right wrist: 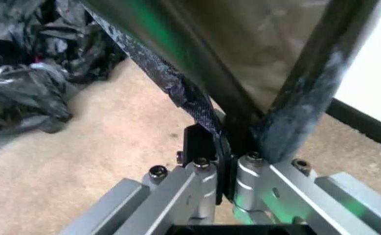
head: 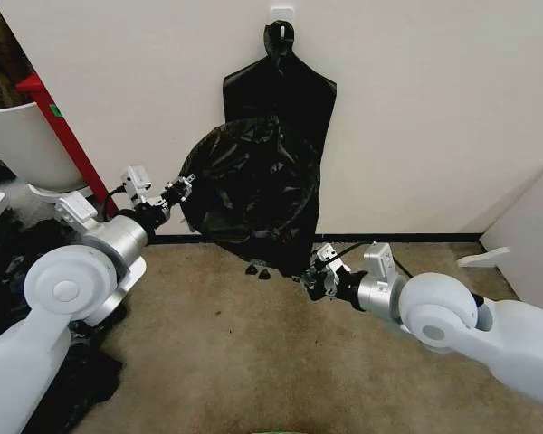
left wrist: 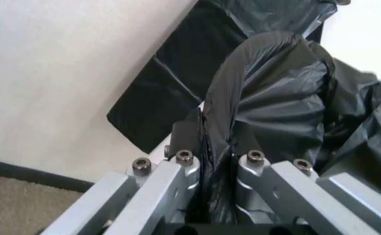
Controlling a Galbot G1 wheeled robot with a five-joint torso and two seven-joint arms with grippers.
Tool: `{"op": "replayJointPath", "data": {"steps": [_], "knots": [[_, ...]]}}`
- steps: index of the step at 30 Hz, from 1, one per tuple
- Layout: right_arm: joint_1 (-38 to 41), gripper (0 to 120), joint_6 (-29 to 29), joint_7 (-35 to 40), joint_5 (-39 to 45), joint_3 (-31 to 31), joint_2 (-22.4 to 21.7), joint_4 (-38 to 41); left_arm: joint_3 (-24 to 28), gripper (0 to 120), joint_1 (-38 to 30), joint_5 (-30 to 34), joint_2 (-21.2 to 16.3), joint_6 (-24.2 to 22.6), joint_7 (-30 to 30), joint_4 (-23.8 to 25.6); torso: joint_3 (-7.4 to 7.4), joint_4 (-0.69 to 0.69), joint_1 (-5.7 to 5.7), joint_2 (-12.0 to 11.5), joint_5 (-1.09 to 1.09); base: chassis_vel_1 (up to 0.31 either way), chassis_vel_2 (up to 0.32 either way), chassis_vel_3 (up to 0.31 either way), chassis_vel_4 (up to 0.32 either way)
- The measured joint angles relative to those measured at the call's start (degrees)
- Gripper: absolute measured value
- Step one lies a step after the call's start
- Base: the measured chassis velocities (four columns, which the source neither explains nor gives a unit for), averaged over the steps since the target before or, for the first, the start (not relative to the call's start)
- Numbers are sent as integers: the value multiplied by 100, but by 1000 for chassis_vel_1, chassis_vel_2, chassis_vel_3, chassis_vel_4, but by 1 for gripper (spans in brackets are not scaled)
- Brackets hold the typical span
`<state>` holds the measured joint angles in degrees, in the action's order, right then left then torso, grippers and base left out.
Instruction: Place the garbage bag over the trash bin.
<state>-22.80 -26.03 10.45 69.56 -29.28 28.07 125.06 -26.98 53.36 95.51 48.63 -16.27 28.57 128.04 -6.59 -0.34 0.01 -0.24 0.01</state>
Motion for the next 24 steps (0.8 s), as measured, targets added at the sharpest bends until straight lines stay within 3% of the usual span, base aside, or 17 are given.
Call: {"op": "replayJointPath", "data": {"steps": [16, 20, 24], "knots": [[-142, 0, 193, 16, -188, 13, -89, 1, -10, 4, 34, 215, 29, -2, -29, -62, 0, 0, 0, 0, 0, 0, 0, 0, 0], [-195, 9, 188, 258, -189, 35, -92, 148, 59, 4, 12, 23, 48, 1, -63, -116, 0, 0, 0, 0, 0, 0, 0, 0, 0], [-390, 27, 306, 552, -272, 58, -124, 524, 171, 4, 7, -384, 74, 13, -133, -230, 0, 0, 0, 0, -1, 0, 0, 0, 0]]}}
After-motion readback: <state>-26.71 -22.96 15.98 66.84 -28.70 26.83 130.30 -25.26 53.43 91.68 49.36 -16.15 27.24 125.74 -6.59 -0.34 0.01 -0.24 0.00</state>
